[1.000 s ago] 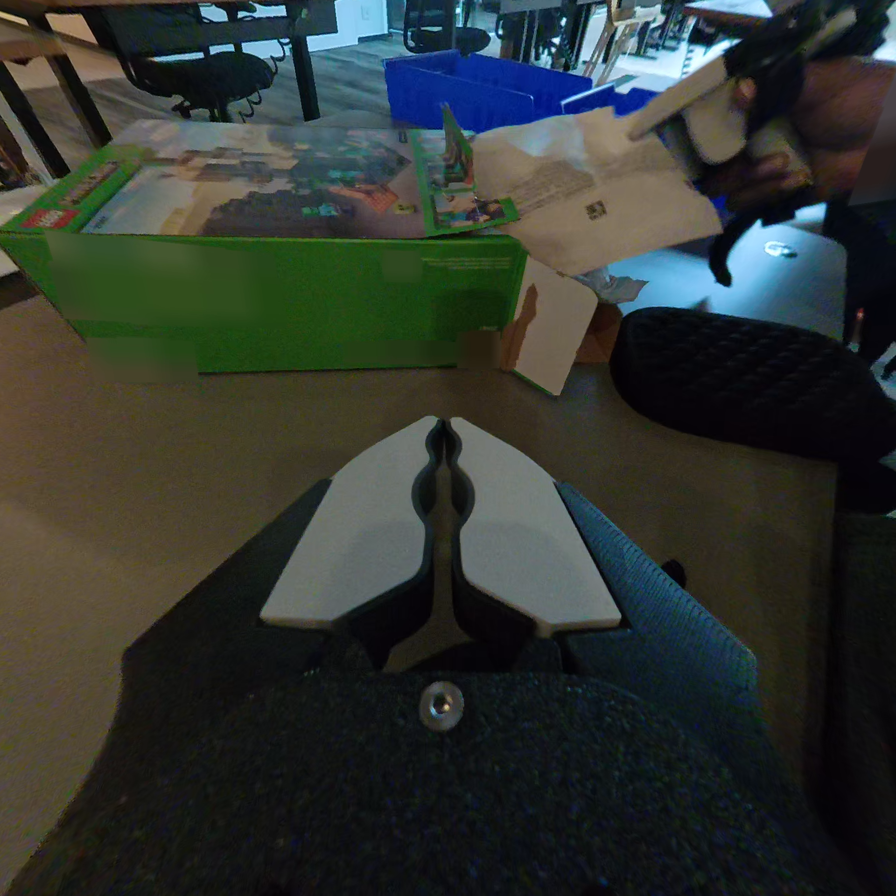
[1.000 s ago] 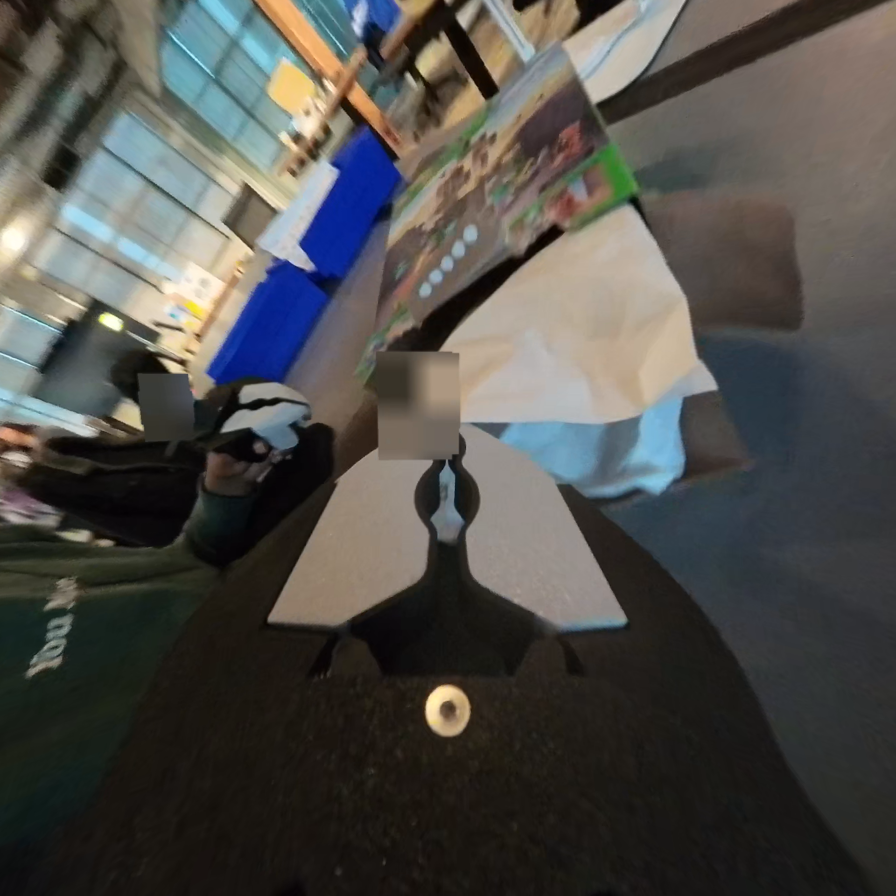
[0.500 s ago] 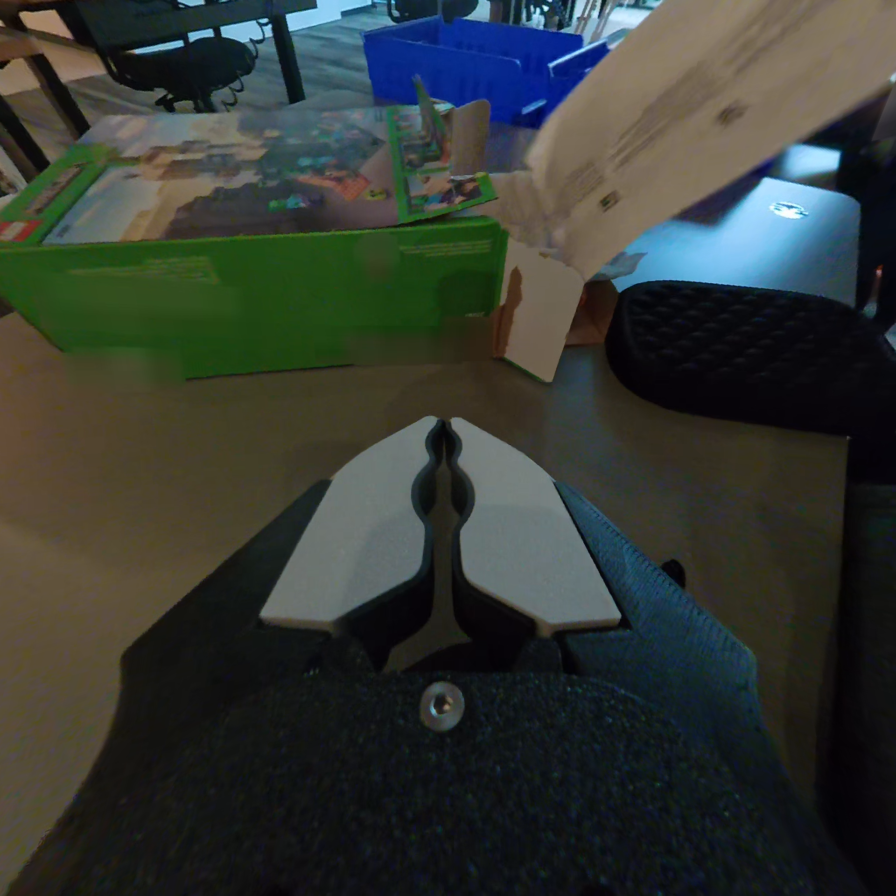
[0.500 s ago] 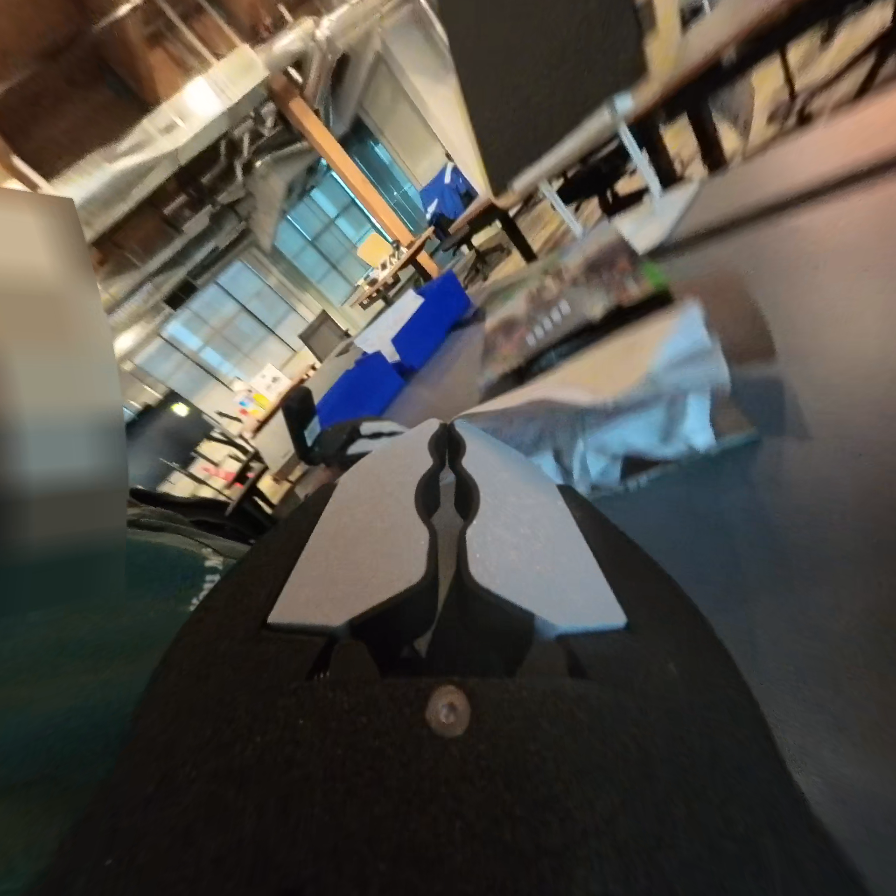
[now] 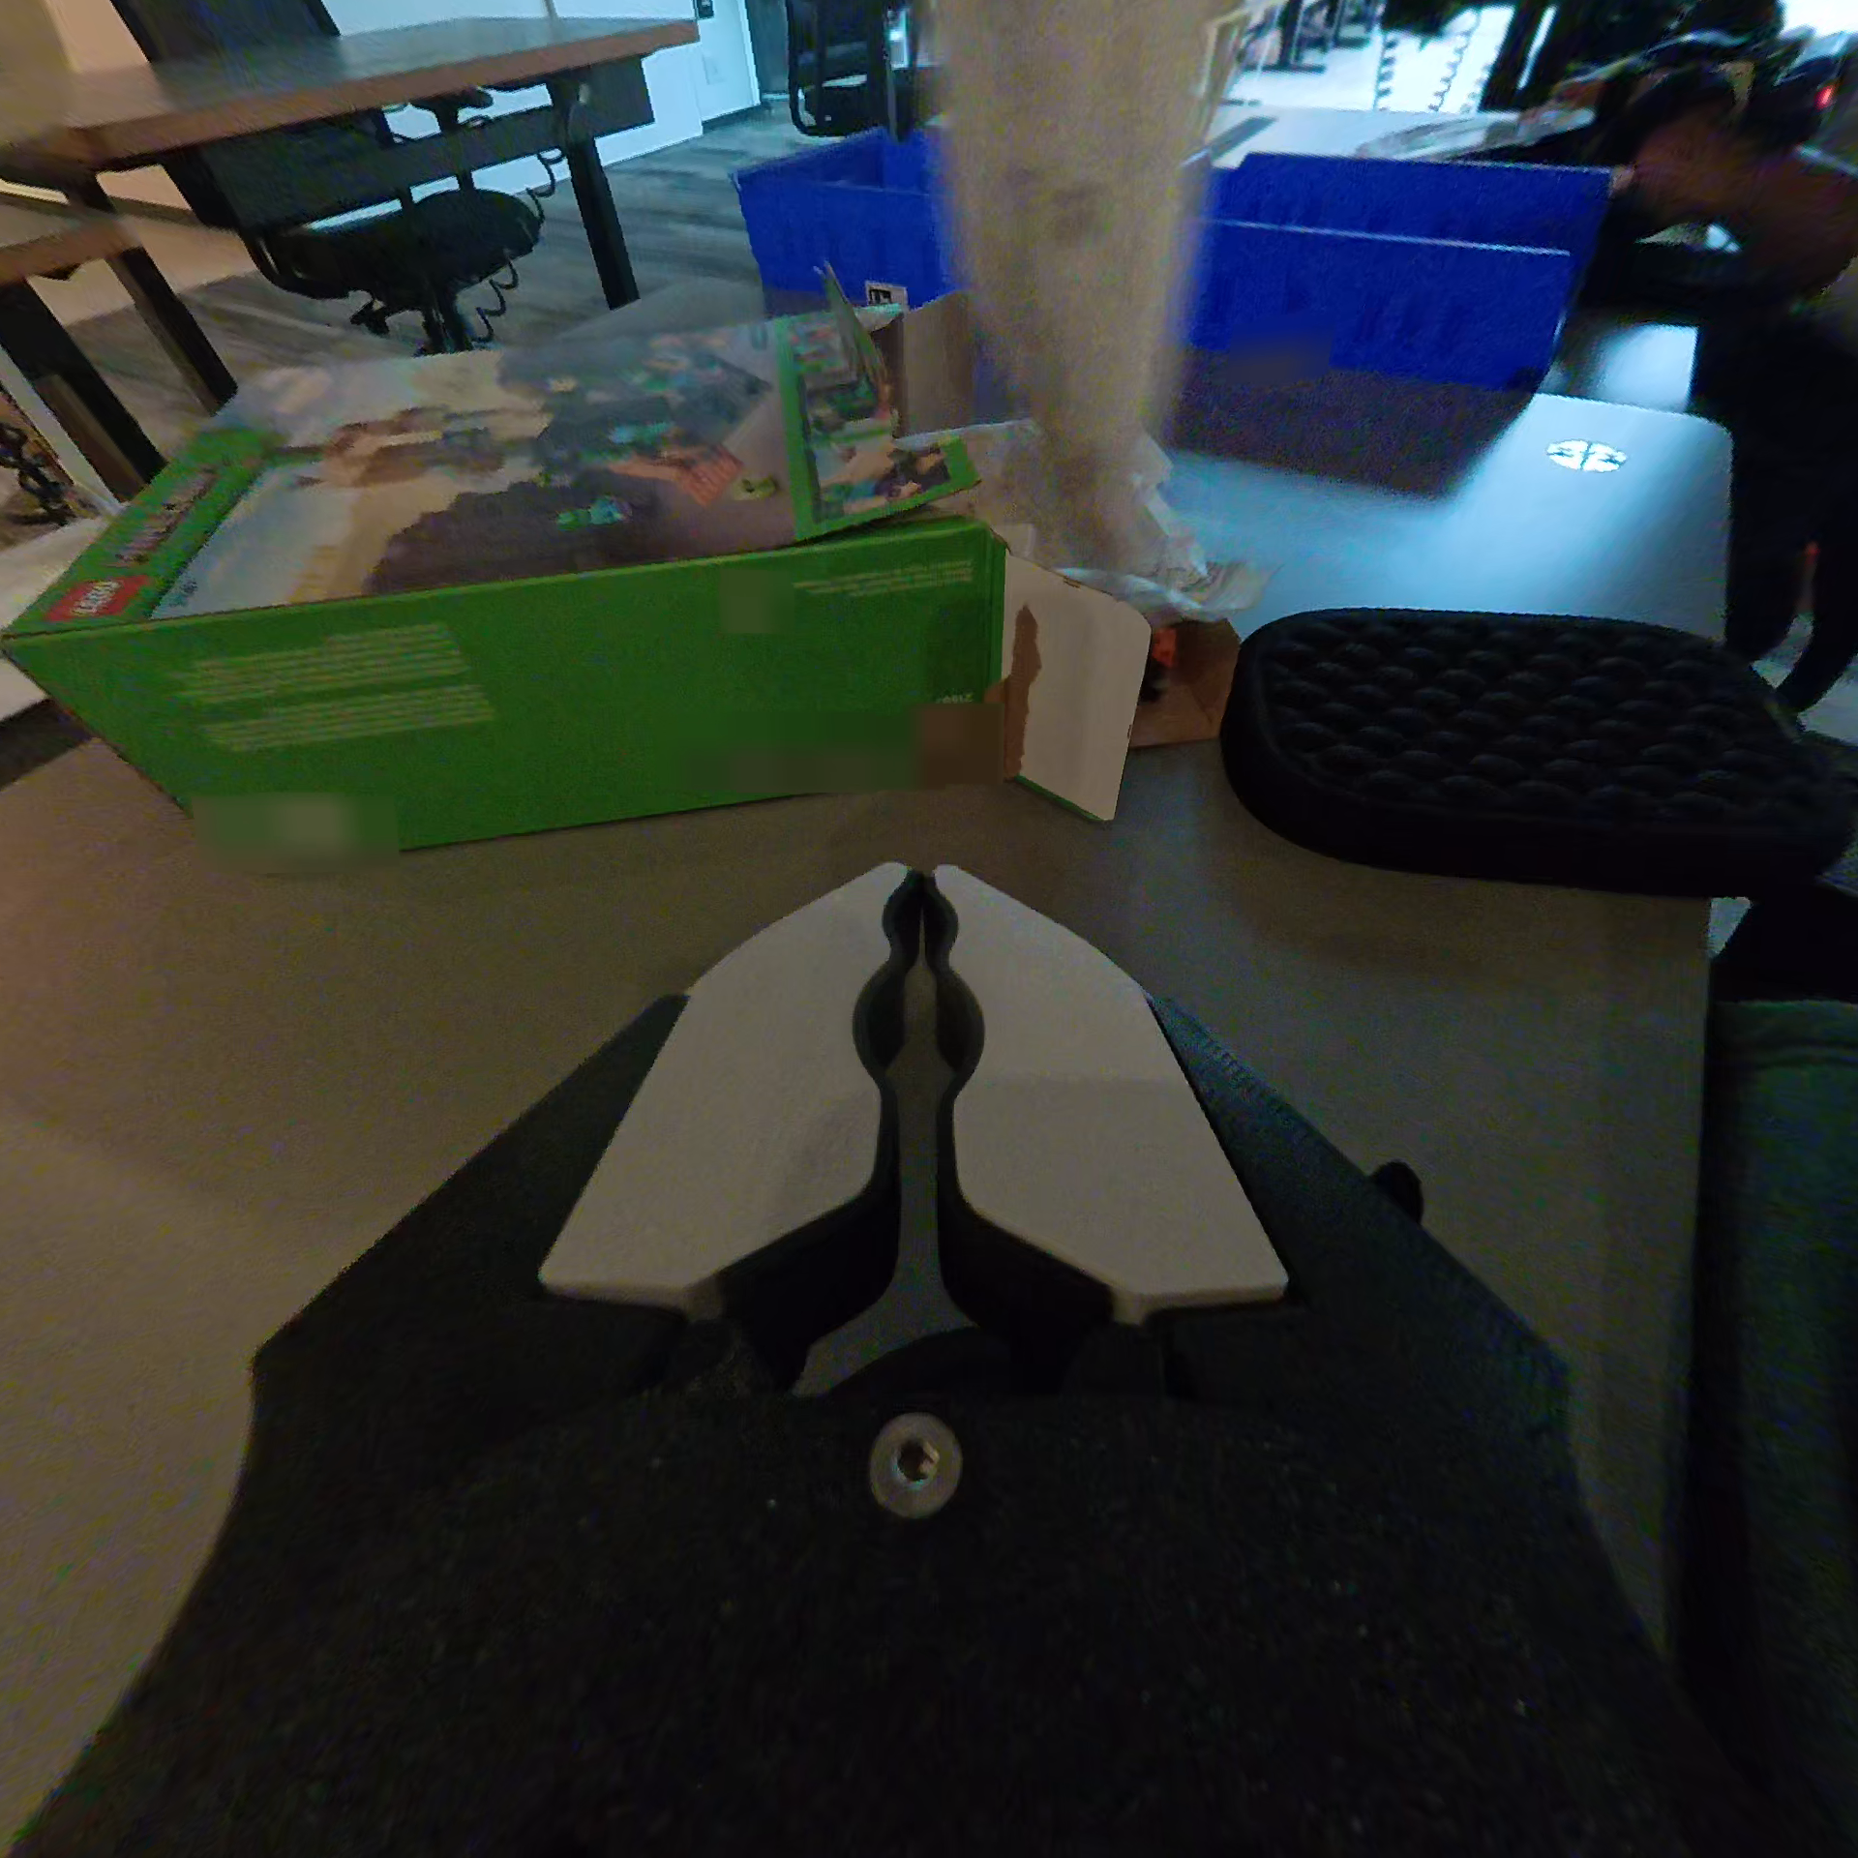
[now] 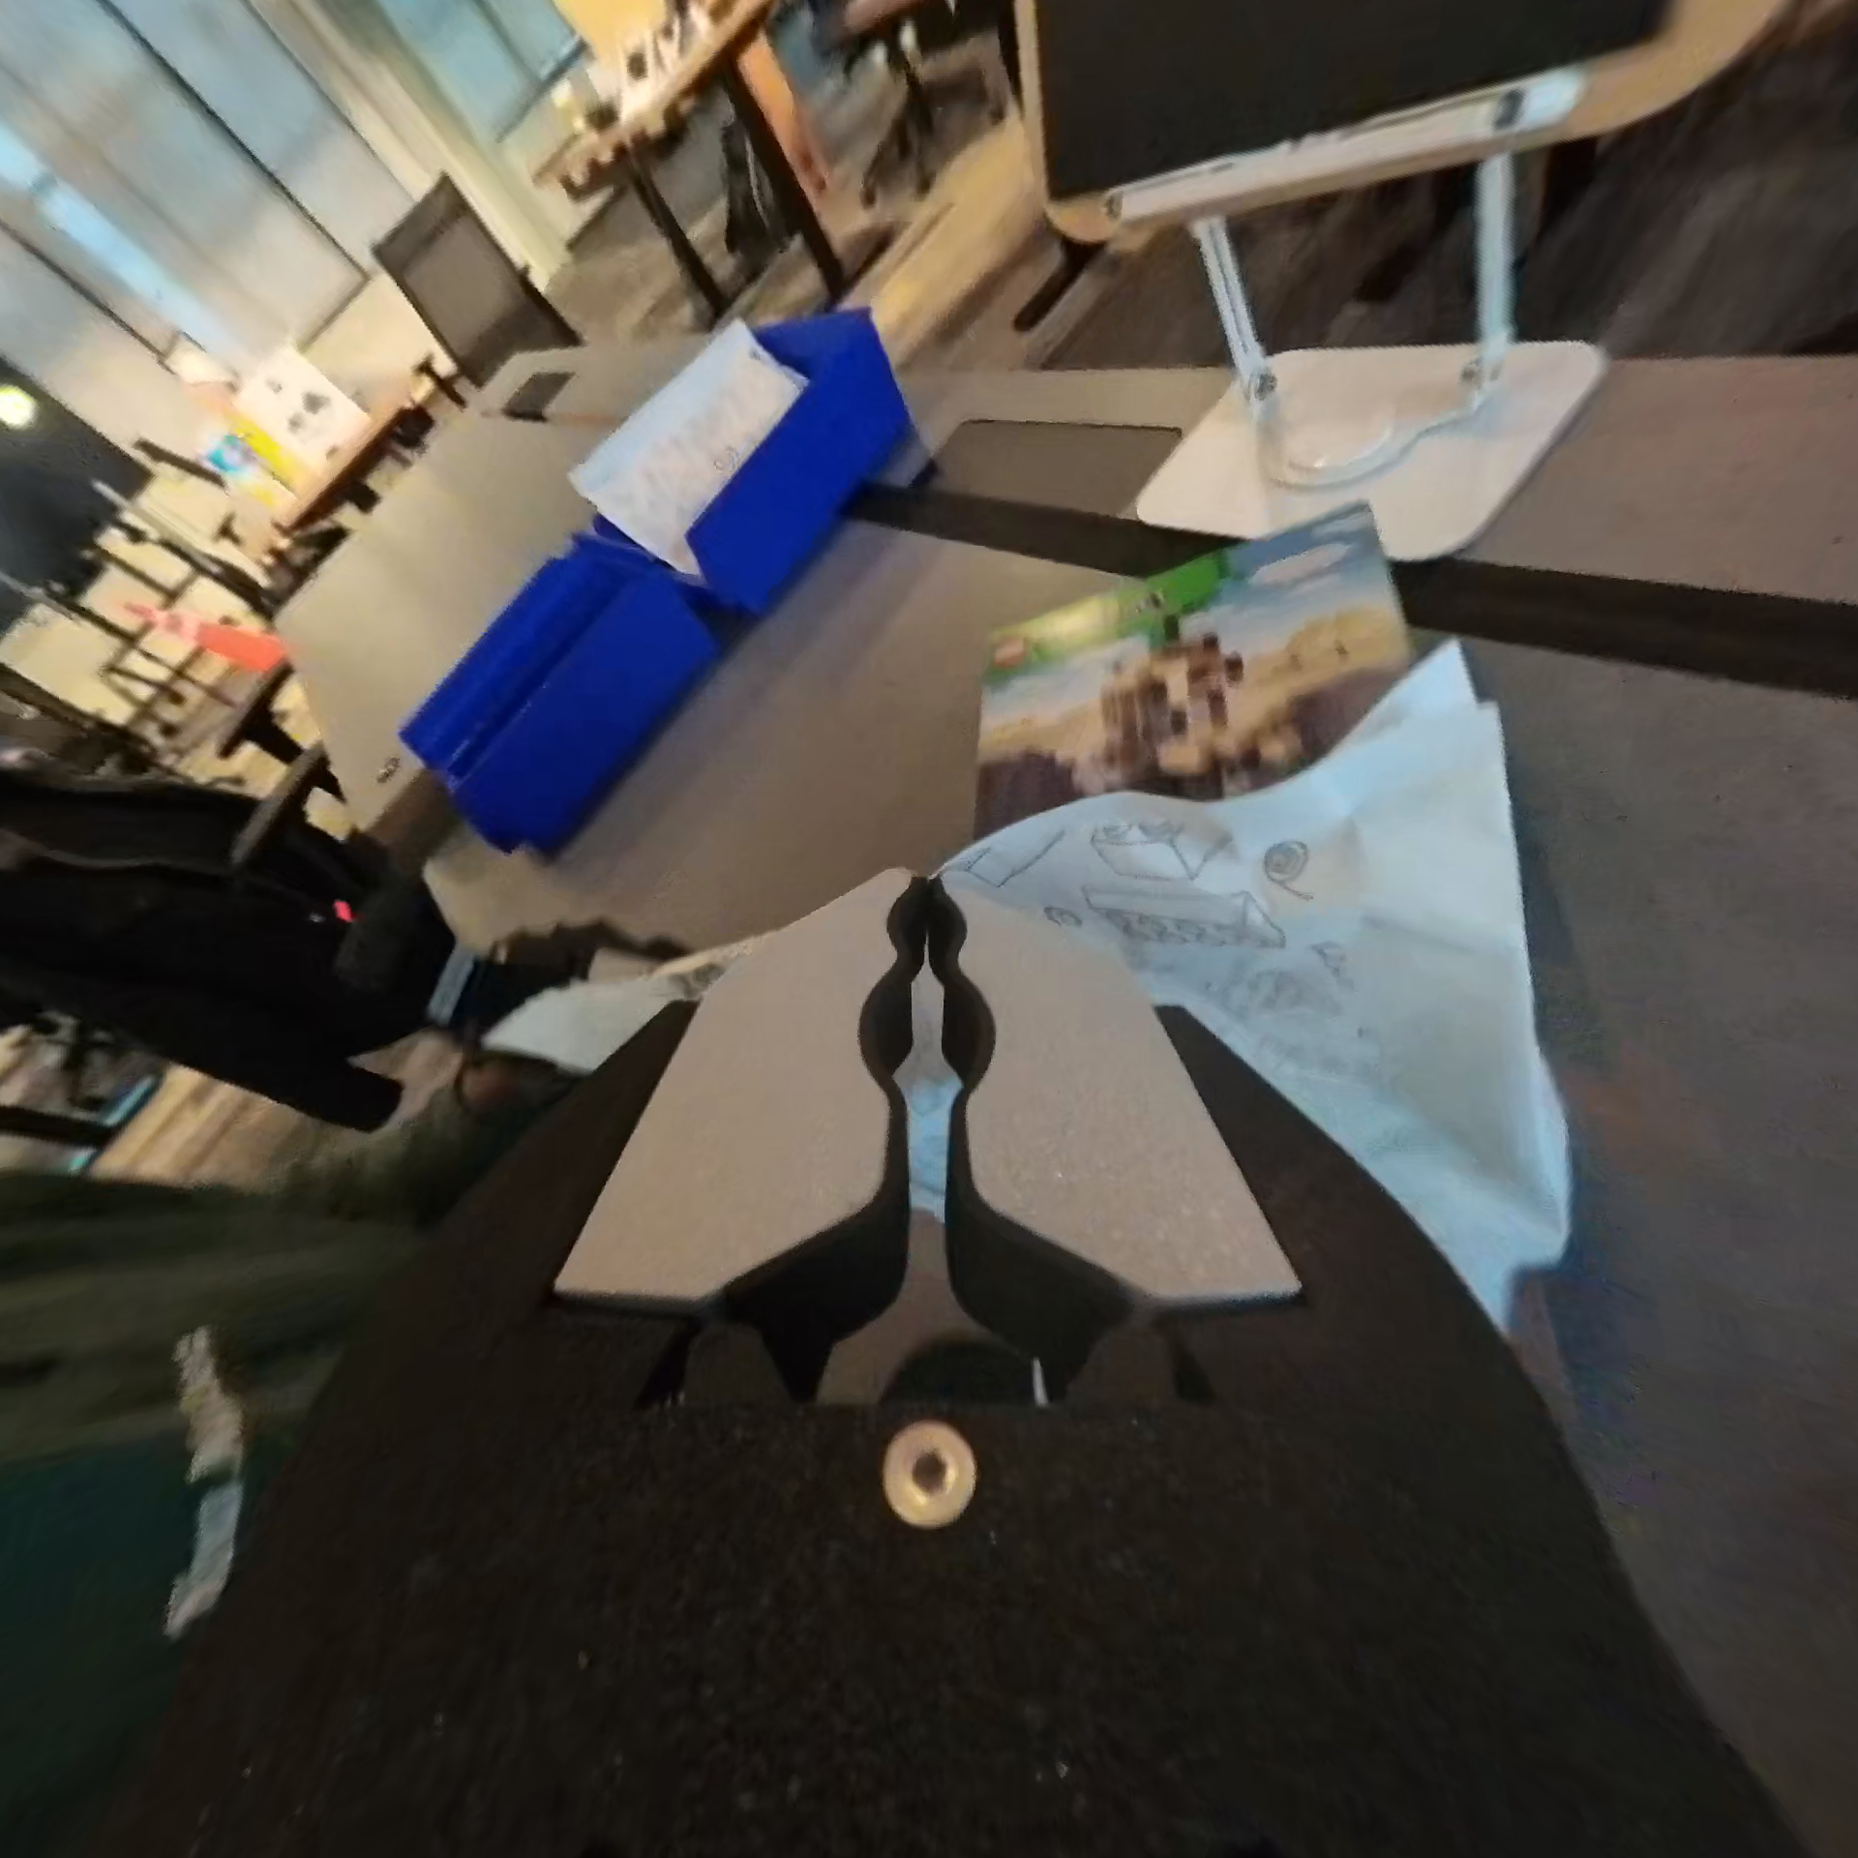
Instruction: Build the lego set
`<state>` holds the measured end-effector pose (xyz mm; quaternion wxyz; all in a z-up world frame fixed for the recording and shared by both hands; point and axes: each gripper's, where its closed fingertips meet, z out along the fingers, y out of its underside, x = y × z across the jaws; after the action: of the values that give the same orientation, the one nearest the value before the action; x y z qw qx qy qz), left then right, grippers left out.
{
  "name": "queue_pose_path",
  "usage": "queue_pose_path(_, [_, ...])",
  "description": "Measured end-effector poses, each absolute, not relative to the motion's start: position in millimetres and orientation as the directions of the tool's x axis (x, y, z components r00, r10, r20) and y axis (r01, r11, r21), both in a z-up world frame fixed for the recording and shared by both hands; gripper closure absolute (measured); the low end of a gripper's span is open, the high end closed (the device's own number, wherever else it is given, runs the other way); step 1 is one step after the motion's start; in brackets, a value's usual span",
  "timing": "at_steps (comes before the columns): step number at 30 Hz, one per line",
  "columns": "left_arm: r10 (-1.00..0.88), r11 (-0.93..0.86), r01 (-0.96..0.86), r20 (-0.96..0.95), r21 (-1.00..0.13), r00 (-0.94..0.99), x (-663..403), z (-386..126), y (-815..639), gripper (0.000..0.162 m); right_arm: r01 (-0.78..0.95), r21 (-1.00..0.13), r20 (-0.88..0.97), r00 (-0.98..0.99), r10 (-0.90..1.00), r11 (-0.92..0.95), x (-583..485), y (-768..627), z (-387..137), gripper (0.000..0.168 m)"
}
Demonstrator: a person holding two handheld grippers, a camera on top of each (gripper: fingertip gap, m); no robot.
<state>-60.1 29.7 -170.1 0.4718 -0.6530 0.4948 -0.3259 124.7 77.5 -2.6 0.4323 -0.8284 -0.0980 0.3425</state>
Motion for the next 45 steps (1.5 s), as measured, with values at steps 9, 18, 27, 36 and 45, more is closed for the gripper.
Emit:
queue_pose_path(9, [-0.953,-0.065,-0.342,-0.043,-0.937,0.299,-62.2,-171.2,28.5,0.162,0.044,-0.67,-0.455,0.765,0.457,-0.741,42.9,208.7,-56.4,0.168])
queue_pose_path(18, [-0.956,-0.104,-0.348,-0.003,-0.932,0.293,-60.3,-181.7,29.2,0.162,0.026,-0.774,-0.432,0.709,0.557,-0.633,6.2,241.3,-38.6,0.145])
queue_pose_path(27, [-0.953,-0.113,-0.359,-0.001,-0.927,0.304,-56.5,-184.4,30.9,0.161,0.082,-0.876,-0.302,0.675,0.673,-0.476,67.9,188.5,-27.4,0.12])
queue_pose_path(36, [-0.955,-0.124,-0.361,0.012,-0.924,0.298,-48.3,-180.9,26.3,0.162,0.462,-0.681,-0.181,0.647,0.741,-0.569,153.7,191.8,-109.8,0.102])
queue_pose_path(45, [-0.952,-0.125,-0.345,0.015,-0.93,0.305,-37.7,-178.2,27.4,0.162,0.59,-0.537,-0.272,0.555,0.786,-0.603,148.4,250.4,-138.1,0.096])
